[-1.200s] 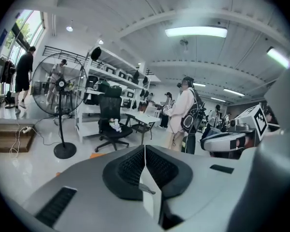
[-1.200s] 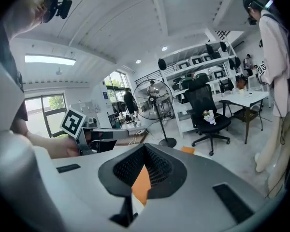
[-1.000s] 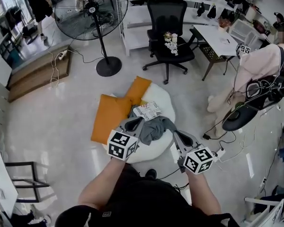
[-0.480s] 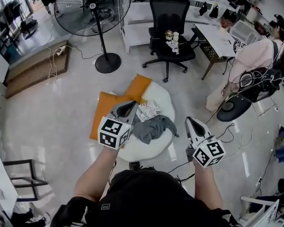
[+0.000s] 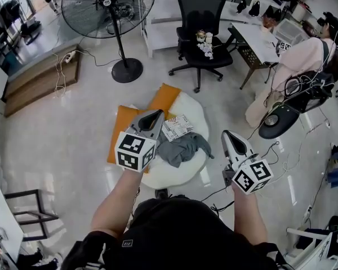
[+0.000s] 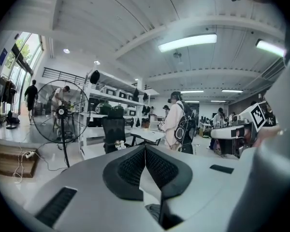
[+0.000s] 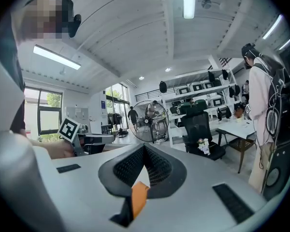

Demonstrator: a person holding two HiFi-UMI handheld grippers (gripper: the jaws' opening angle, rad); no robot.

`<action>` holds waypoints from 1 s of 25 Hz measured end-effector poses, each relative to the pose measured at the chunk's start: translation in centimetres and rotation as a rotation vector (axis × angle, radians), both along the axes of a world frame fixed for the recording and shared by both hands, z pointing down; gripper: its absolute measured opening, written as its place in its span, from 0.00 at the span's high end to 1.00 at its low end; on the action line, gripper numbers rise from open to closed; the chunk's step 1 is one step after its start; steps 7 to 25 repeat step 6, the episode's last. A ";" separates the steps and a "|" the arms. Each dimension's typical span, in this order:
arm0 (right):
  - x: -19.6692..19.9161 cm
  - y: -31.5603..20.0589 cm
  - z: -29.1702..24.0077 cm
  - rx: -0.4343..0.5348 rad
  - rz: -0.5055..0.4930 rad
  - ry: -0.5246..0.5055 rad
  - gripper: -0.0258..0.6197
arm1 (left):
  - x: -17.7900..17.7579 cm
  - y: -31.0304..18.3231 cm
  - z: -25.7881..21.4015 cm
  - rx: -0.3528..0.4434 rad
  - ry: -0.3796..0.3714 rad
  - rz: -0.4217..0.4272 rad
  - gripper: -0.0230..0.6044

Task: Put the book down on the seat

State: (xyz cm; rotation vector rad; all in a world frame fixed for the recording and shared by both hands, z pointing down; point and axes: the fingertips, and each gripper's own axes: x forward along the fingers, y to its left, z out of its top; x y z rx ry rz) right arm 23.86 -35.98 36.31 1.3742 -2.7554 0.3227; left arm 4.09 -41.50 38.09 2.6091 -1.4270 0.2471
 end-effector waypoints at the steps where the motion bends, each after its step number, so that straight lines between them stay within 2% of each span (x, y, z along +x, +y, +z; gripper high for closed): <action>1: -0.1 0.0 0.0 -0.002 0.000 0.003 0.94 | 0.0 -0.1 0.1 -0.002 0.001 0.003 0.95; 25: -0.6 0.4 0.5 -0.015 0.000 0.018 0.94 | -0.2 -0.1 0.2 -0.001 0.005 0.012 0.95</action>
